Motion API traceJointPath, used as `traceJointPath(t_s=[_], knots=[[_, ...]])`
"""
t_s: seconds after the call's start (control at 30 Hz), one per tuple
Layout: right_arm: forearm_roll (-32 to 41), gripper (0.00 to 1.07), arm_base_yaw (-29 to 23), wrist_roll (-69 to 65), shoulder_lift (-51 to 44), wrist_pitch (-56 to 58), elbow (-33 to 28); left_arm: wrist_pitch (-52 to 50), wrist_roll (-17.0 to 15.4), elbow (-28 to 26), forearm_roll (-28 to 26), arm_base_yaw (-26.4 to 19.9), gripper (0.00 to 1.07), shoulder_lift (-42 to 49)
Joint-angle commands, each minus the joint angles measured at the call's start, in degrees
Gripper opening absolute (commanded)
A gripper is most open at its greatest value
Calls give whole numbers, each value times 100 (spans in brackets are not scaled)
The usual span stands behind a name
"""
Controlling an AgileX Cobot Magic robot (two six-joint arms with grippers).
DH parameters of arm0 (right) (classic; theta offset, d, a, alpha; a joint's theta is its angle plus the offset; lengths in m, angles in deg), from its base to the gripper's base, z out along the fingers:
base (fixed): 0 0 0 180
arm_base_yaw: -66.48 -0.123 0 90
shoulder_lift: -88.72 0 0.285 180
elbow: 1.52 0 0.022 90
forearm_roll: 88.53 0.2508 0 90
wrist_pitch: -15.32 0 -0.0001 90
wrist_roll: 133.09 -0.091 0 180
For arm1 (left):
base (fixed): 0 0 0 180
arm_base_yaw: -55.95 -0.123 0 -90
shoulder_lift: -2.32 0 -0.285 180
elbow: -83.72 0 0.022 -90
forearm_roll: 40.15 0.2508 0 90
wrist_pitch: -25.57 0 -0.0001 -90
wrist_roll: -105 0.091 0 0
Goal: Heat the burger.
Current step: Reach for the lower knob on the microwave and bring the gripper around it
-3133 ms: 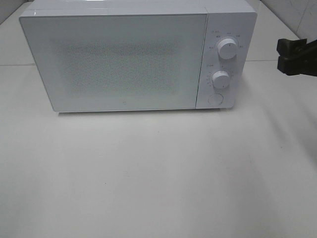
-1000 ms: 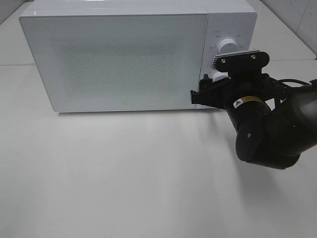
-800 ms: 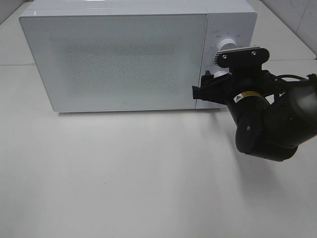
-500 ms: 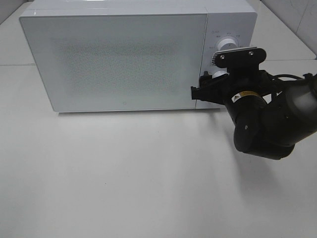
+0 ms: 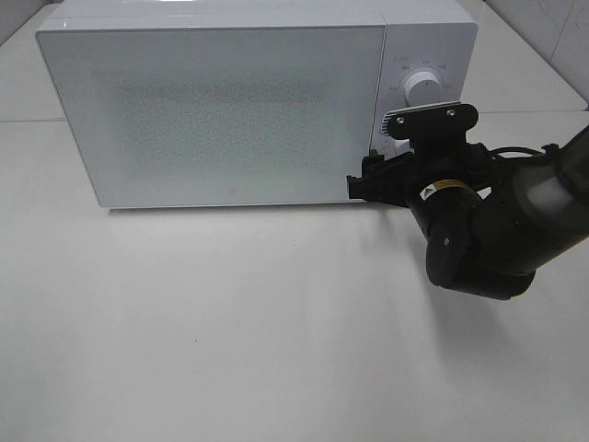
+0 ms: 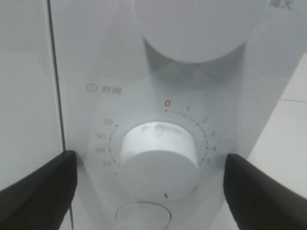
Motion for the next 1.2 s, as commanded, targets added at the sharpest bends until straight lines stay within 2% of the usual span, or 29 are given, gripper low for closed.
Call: traceJointPath(t_s=[0.03,0.43,0.5,0.57,0.6,0.7,0.77,0.8,0.87,1.0,1.2], knots=[[-46,76,23,-11,-86,-281,160,-86,-23,6,-29,-11,98,74],[-63,75,23,0,-235,-212,160,-86,-23,6,-29,-11,98,74],[-63,67,23,0,-235,-212,160,-86,-23,6,-29,-11,98,74],[-63,63,23,0,-235,-206,160,-86,-23,6,-29,-11,98,74],[-63,54,23,0,-235,-195,160,-86,-23,6,-29,-11,98,74],[-63,47,23,0,-235,-195,160,-86,-23,6,-29,-11,98,74],[-63,21,23,0,-235,-189,160,-86,-23,6,-29,-11,98,74],[-63,21,23,0,-235,-189,160,-86,-23,6,-29,-11,98,74],[-69,5,23,0,-235,-166,160,-86,-23,6,-29,-11,98,74],[-69,0,23,0,-235,-160,160,-86,-23,6,-29,-11,98,74],[-258,0,23,-378,-235,-252,160,-86,-23,6,-29,-11,98,74]])
